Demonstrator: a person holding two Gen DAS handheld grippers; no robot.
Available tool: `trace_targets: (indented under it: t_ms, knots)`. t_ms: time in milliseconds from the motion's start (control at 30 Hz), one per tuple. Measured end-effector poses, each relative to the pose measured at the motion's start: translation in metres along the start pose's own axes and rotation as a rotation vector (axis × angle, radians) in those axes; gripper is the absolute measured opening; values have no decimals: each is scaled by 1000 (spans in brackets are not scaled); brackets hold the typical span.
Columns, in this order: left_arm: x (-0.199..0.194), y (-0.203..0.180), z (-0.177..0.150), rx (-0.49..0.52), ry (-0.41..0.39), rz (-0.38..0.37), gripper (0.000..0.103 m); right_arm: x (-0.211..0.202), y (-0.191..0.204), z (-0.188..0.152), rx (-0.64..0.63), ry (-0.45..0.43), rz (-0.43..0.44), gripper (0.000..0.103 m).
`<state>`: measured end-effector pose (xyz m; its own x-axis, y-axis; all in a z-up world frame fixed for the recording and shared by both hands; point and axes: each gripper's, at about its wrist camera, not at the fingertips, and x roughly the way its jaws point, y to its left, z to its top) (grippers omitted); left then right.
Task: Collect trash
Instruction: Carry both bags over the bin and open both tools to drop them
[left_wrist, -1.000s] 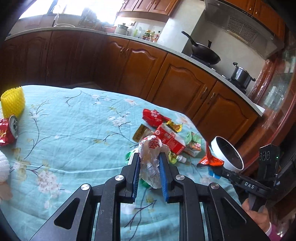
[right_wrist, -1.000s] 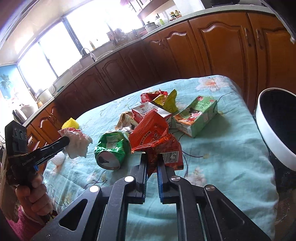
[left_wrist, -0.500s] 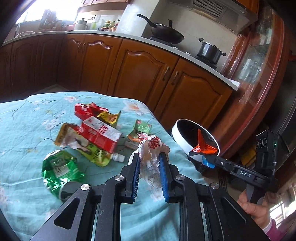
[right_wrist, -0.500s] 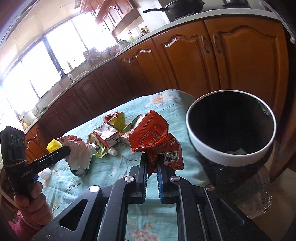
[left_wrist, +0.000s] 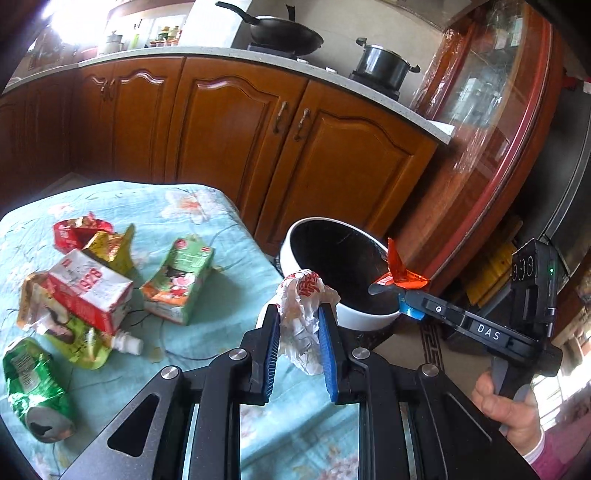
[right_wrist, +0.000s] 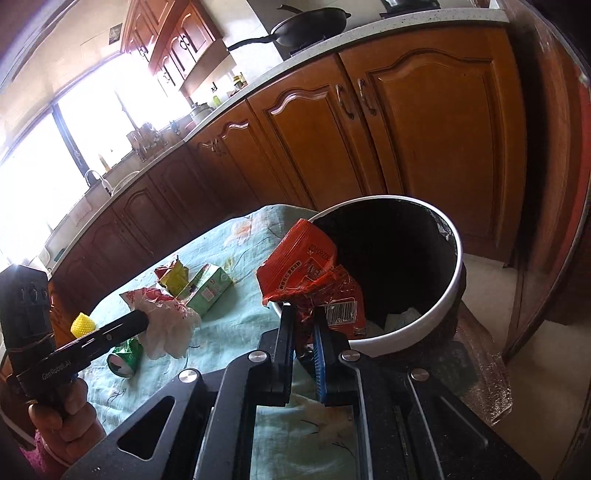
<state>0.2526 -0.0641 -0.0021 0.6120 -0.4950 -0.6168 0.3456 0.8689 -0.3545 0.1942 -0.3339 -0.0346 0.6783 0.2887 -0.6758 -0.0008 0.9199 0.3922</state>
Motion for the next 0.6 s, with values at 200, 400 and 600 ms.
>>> trace_targets:
  t_ms: [200,400,600]
  knots:
    - [38,-19,22,34,30,-9,19,0,-22,11,10,-9,-27,9]
    - [81,-30,48,46,69,-16,20,5,-39,27,15,-7,-50,9]
    - [119,-34,65,55,97,-7,21,18,-50,37,7,18,-63,10]
